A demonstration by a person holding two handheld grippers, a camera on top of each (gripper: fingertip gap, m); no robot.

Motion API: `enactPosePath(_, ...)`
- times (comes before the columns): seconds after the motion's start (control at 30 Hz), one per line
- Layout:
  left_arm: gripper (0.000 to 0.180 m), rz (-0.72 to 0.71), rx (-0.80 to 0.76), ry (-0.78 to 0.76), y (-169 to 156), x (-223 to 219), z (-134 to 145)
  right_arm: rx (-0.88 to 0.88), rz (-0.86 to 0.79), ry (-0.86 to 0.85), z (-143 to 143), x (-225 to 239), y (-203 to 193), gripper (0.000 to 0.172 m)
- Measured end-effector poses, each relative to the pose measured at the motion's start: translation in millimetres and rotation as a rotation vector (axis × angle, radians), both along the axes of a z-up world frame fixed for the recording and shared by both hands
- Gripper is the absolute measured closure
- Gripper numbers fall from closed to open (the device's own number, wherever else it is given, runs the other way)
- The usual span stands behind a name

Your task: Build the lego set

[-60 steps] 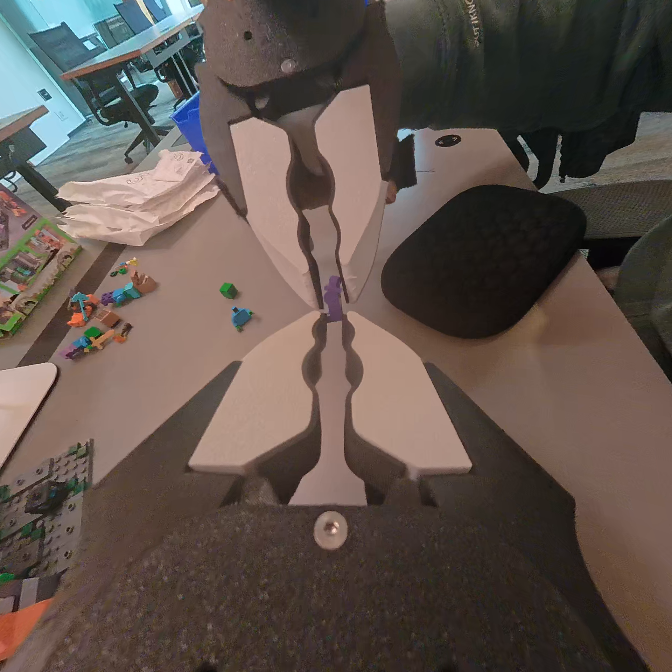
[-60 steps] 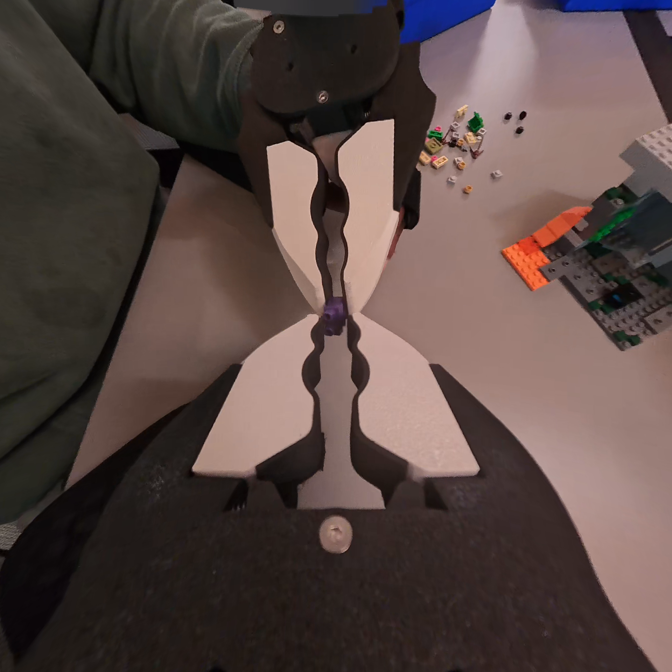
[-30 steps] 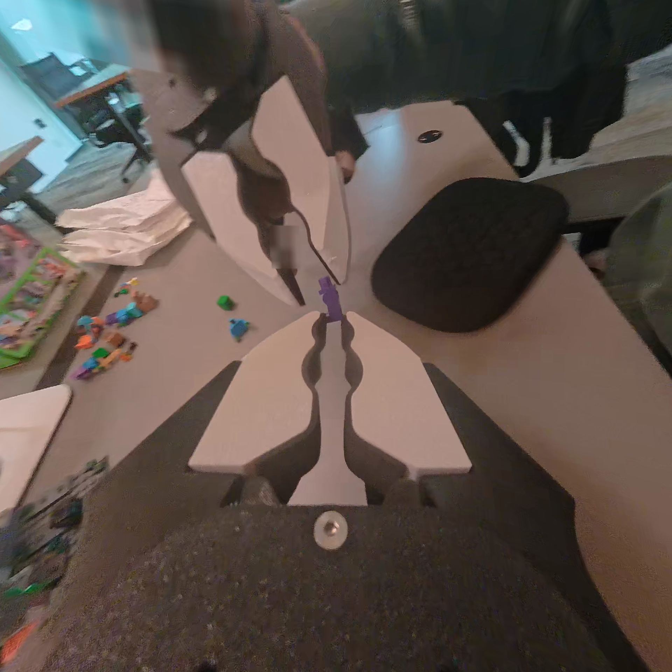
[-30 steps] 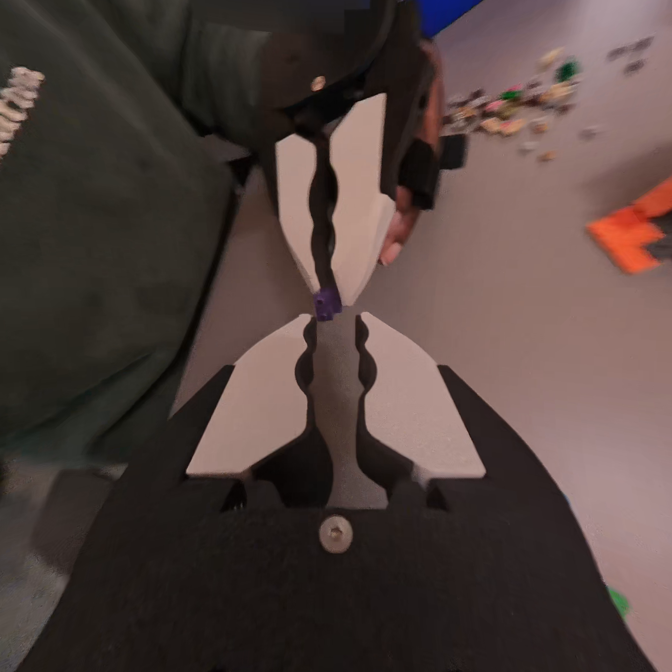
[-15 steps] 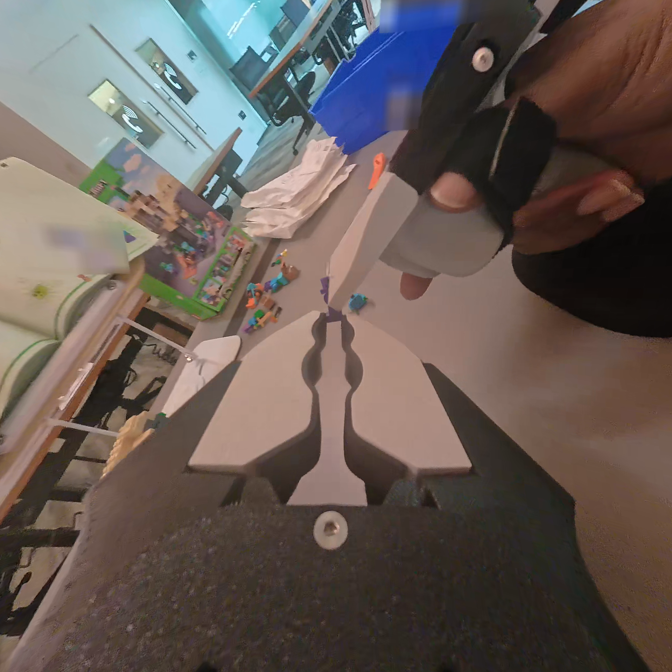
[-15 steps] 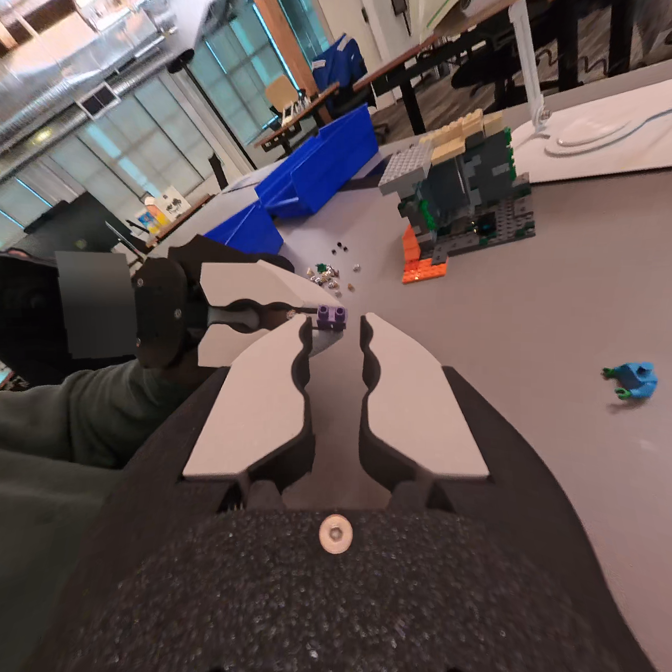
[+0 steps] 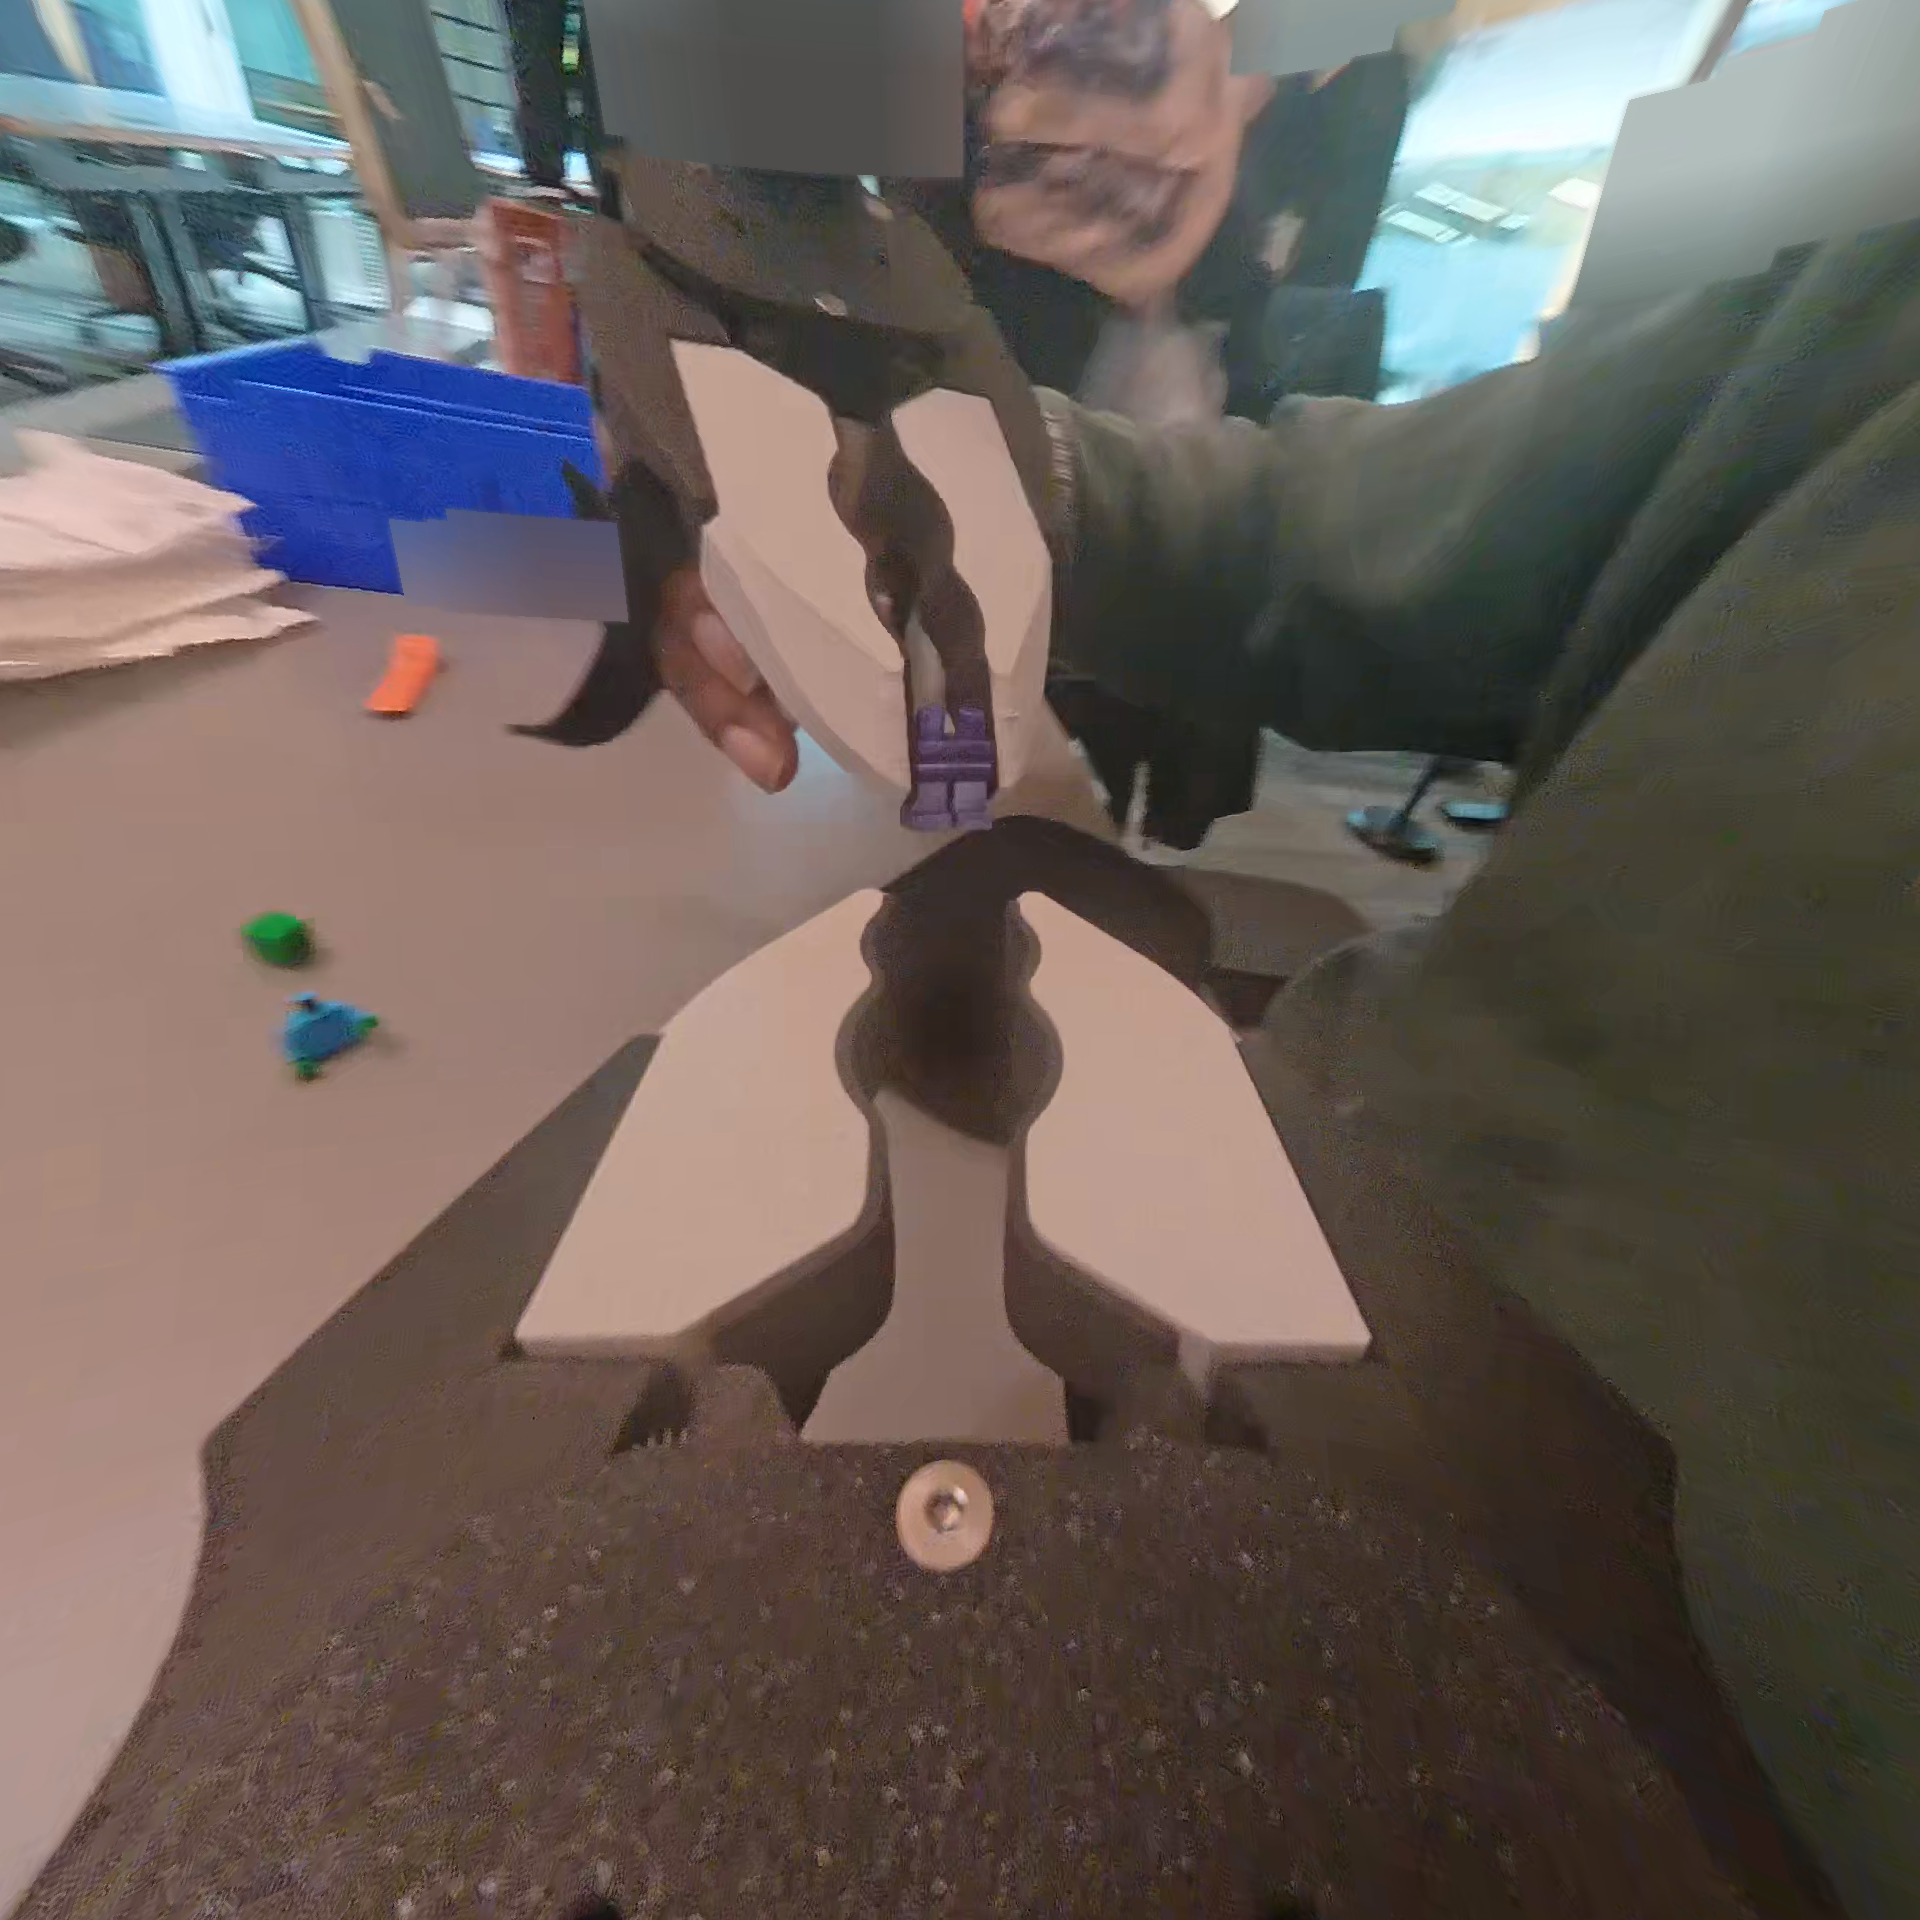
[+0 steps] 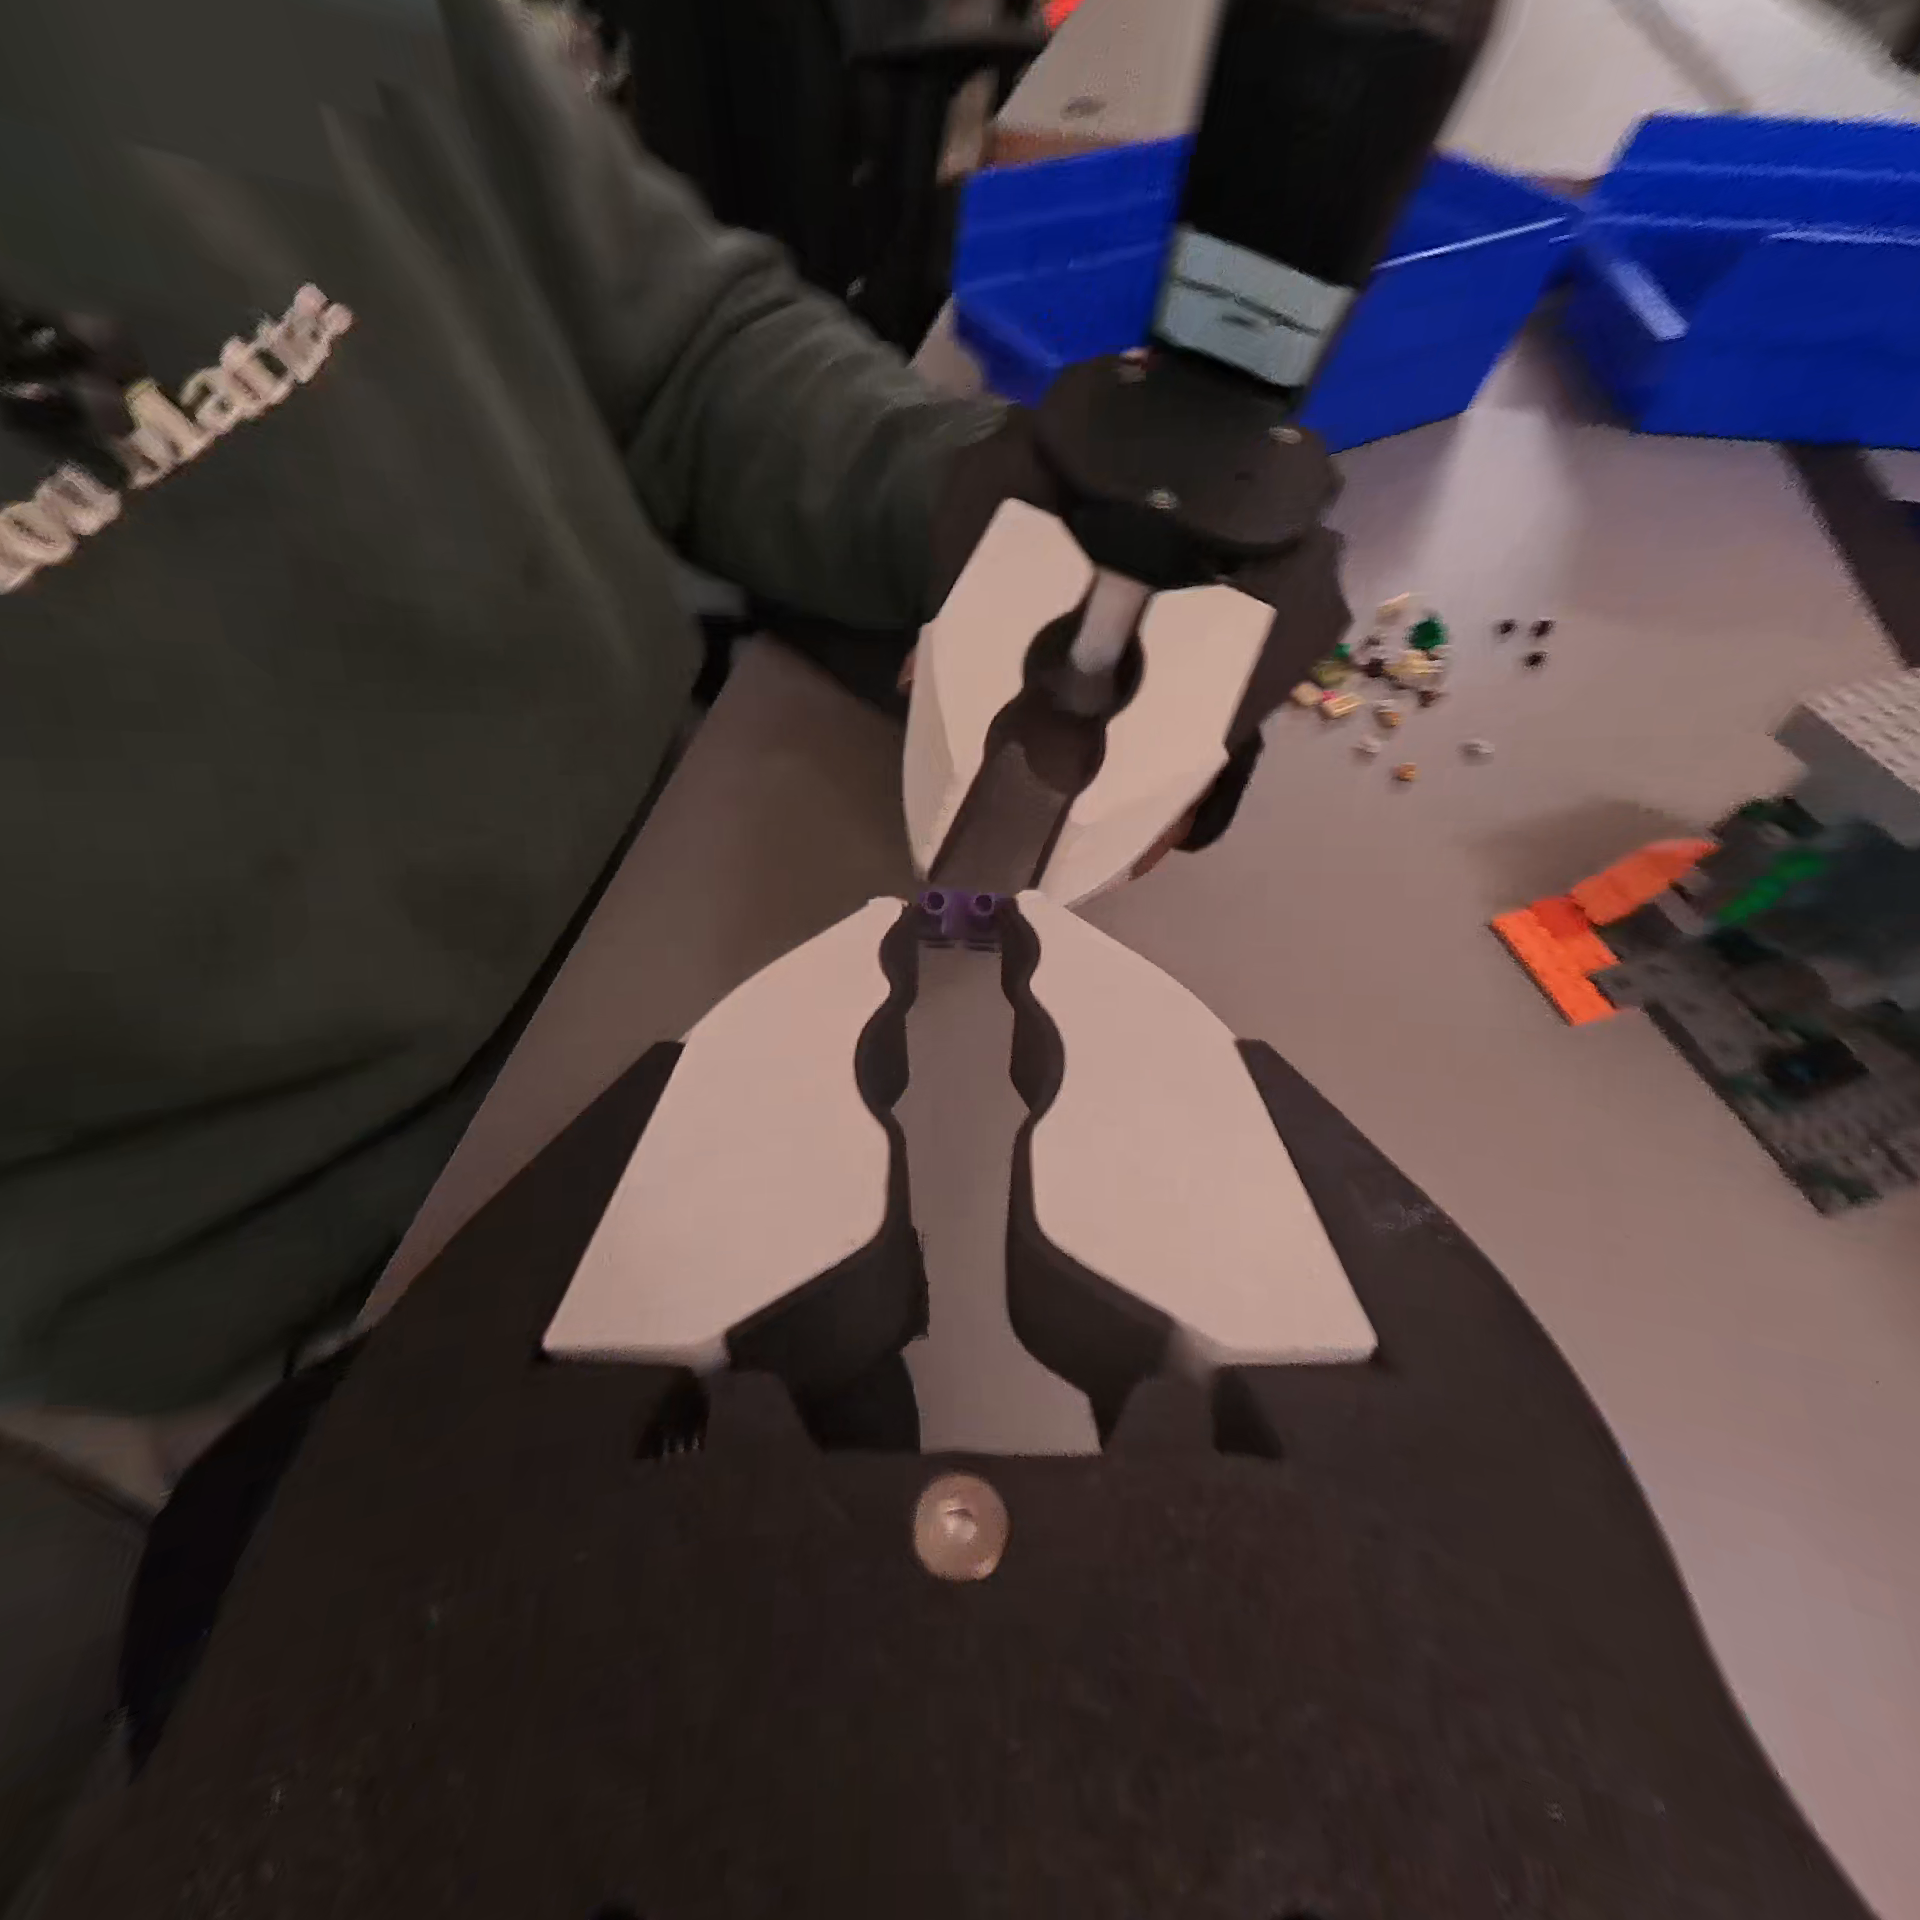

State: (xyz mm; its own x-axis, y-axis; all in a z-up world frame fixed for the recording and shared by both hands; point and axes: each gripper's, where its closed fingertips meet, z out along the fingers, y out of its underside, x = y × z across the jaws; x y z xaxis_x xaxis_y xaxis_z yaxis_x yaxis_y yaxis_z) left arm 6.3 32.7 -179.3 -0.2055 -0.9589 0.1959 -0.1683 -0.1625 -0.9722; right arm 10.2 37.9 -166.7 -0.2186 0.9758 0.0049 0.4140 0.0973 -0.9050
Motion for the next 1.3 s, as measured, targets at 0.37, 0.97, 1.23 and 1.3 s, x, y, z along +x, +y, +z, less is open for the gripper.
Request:
enactPosePath(0.37, 0.166, -0.241, -0.161, -0.127, -32.0, -7.0, 17.9, 0.065, 0.320, -0.100, 5.6, -21.9, -38.5, 0.157)
enactPosePath(0.97, 0.172, 0.145, -0.090, -0.131, 30.4, -7.9, 21.9, 0.122, -0.213, -0.004, 12.9, -24.2, 20.7, 0.150)
enactPosePath(1.23, 0.171, 0.279, 0.008, -0.083, 48.1, -8.0, 12.4, -0.030, -0.487, 0.129, 7.5, -19.0, 42.3, 0.163)
enactPosePath(1.3, 0.171, 0.285, 0.016, -0.073, 49.3, -8.1, 10.1, -0.037, -0.493, 0.128, 4.8, -19.1, 43.3, 0.164)
